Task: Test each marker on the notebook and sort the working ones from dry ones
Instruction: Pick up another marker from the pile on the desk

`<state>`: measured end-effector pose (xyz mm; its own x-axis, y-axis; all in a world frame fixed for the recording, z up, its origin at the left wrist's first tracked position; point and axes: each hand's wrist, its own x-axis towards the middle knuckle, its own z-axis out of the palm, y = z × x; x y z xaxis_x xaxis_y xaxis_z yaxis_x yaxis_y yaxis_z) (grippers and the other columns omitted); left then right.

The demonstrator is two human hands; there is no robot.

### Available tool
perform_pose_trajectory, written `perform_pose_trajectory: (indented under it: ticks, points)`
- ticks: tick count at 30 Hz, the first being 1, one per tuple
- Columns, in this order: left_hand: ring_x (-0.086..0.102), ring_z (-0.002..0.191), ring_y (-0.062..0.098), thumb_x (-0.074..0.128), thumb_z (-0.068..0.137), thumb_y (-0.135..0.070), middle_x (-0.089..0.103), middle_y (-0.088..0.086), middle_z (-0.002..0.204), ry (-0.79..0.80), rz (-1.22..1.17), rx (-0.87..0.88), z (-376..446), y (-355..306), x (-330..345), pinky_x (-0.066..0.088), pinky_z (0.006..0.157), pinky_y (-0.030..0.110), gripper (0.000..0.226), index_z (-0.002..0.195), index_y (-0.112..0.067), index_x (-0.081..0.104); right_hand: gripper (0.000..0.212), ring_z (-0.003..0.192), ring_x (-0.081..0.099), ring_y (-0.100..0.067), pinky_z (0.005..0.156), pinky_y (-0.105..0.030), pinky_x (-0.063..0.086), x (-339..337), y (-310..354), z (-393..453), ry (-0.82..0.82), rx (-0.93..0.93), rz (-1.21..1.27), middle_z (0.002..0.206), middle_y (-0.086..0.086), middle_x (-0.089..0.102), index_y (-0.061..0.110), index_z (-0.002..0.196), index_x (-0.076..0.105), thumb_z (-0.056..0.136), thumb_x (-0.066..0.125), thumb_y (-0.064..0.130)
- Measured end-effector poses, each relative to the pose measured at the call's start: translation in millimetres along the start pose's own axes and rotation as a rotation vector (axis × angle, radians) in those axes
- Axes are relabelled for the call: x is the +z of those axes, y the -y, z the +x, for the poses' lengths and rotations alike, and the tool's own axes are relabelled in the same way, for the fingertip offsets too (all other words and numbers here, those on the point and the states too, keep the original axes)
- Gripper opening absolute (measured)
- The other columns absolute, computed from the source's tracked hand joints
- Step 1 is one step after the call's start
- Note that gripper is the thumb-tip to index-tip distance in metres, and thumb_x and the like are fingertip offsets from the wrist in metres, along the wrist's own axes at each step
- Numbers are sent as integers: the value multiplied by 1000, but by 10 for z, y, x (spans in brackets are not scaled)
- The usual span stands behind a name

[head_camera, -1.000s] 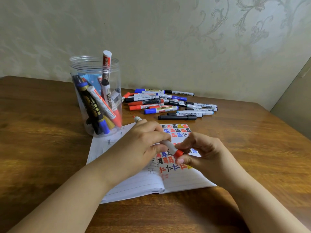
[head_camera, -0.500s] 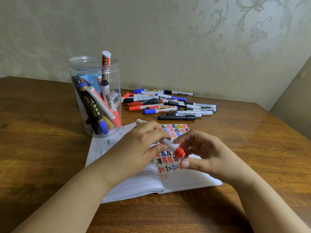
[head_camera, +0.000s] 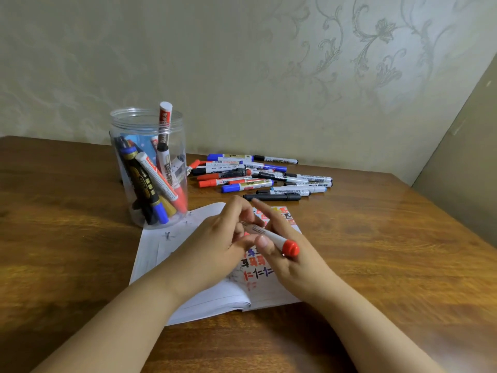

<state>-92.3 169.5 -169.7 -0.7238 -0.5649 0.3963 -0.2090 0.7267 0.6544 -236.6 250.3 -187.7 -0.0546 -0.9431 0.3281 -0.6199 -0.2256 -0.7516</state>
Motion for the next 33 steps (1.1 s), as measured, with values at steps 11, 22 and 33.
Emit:
perform_pose_trajectory:
  ticks: [11, 22, 33]
  points:
    - [45, 78, 0, 56, 88, -34, 51, -15, 103, 60, 372, 54, -42, 82, -214, 31, 63, 11, 24, 107, -28, 44, 23, 56, 59, 3, 46, -12, 42, -235, 211, -28, -234, 232, -225, 67, 8, 61, 18, 78, 51, 80, 74, 24]
    - [58, 83, 13, 56, 79, -40, 62, -9, 91, -71, 417, 188, -163, 402, -72, 46, 75, 33, 19, 94, -28, 57, 19, 51, 51, 0, 49, -10, 35, 15, 86, -180, -167, 296, 14, 59, 7, 62, 18, 66, 59, 82, 69, 22]
    - [57, 73, 11, 57, 74, -40, 62, -11, 81, -51, 425, 220, -202, 418, -31, 46, 62, 30, 16, 85, -27, 60, 25, 52, 48, -11, 48, -18, 33, 128, 26, -230, -149, 225, -31, 60, -4, 56, 18, 67, 48, 80, 66, 28]
